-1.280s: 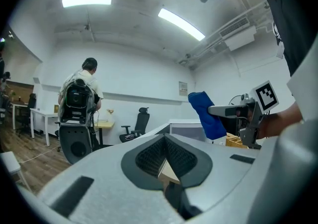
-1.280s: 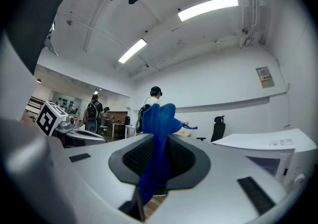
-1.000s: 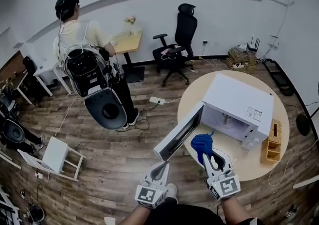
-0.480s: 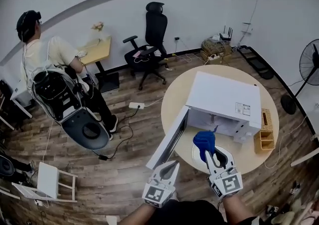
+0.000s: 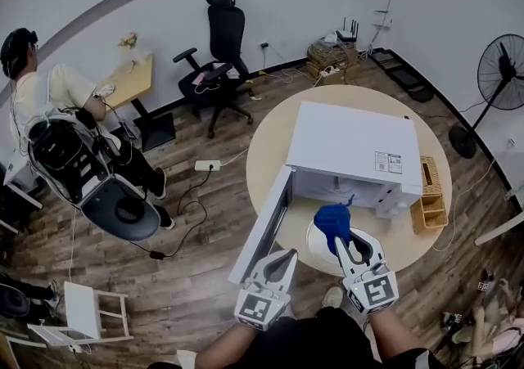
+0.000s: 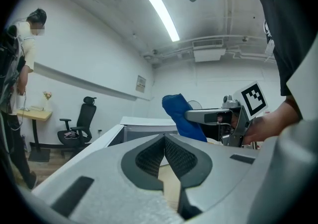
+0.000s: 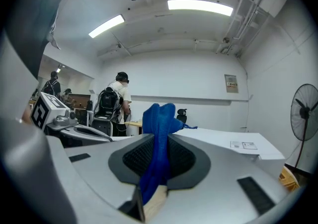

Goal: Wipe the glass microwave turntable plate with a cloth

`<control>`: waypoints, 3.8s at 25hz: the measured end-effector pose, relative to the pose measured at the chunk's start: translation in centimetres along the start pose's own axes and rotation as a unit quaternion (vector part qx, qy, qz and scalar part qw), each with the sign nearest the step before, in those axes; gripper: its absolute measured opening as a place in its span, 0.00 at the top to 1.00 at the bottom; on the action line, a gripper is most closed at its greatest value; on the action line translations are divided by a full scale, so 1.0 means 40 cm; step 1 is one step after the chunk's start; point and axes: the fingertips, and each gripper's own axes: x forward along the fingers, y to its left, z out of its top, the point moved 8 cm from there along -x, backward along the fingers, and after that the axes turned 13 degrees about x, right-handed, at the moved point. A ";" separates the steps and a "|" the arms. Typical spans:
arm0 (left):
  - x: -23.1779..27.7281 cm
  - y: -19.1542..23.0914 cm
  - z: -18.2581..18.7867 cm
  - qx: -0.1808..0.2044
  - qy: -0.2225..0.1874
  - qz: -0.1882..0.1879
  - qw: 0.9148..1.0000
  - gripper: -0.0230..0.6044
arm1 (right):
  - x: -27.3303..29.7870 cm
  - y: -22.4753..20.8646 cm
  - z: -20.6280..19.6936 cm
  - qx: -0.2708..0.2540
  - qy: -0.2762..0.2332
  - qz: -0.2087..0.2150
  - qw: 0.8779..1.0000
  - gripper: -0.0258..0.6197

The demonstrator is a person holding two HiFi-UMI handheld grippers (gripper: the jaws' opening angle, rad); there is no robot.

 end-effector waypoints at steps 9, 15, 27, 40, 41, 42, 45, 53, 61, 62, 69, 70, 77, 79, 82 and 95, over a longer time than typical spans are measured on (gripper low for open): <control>0.067 0.004 -0.021 -0.001 0.022 0.022 1.000 0.95 | 0.064 -0.080 -0.085 0.000 0.052 0.019 0.998 0.85; 0.087 -0.001 -0.040 -0.012 0.040 0.037 0.998 0.95 | 0.112 -0.125 -0.199 0.022 0.116 0.024 0.993 0.85; 0.110 0.003 -0.097 -0.031 0.066 0.068 0.995 0.96 | 0.229 -0.198 -0.389 0.074 0.270 0.021 0.960 0.85; 0.110 -0.004 -0.113 -0.028 0.080 0.076 0.994 0.95 | 0.329 -0.229 -0.545 0.052 0.389 -0.003 0.920 0.85; 0.109 -0.003 -0.114 -0.030 0.083 0.077 0.993 0.95 | 0.333 -0.229 -0.555 0.041 0.394 -0.006 0.918 0.85; 0.108 -0.001 -0.114 -0.030 0.085 0.079 0.993 0.95 | 0.338 -0.229 -0.560 0.032 0.397 -0.007 0.917 0.85; 0.108 0.009 -0.117 -0.028 0.088 0.081 0.992 0.95 | 0.350 -0.230 -0.562 0.032 0.398 -0.011 0.917 0.85; 0.127 0.012 -0.119 -0.037 0.091 0.075 0.992 0.95 | 0.350 -0.245 -0.558 0.018 0.402 -0.019 0.915 0.85; 0.159 0.006 -0.124 -0.023 0.090 0.058 0.994 0.95 | 0.338 -0.301 -0.556 0.010 0.400 -0.049 0.915 0.85; 0.161 0.006 -0.122 -0.020 0.090 0.057 0.994 0.95 | 0.336 -0.309 -0.555 0.011 0.400 -0.054 0.915 0.85; 0.173 0.009 -0.120 -0.010 0.087 0.051 0.995 0.95 | 0.318 -0.360 -0.546 0.002 0.399 -0.077 0.914 0.84; 0.174 0.009 -0.120 -0.009 0.087 0.050 0.995 0.95 | 0.315 -0.368 -0.545 0.000 0.398 -0.080 0.914 0.84; 0.186 0.007 -0.120 -0.014 0.089 0.045 0.995 0.95 | 0.287 -0.429 -0.536 -0.002 0.398 -0.100 0.912 0.84; 0.190 0.007 -0.119 -0.010 0.088 0.042 0.995 0.95 | 0.272 -0.450 -0.535 0.004 0.398 -0.109 0.911 0.84; 0.194 0.007 -0.114 -0.017 0.087 0.042 0.995 0.95 | 0.250 -0.478 -0.531 0.012 0.398 -0.124 0.909 0.84; 0.207 -0.005 -0.107 -0.028 0.086 0.040 0.995 0.95 | 0.208 -0.523 -0.528 0.020 0.391 -0.159 0.906 0.84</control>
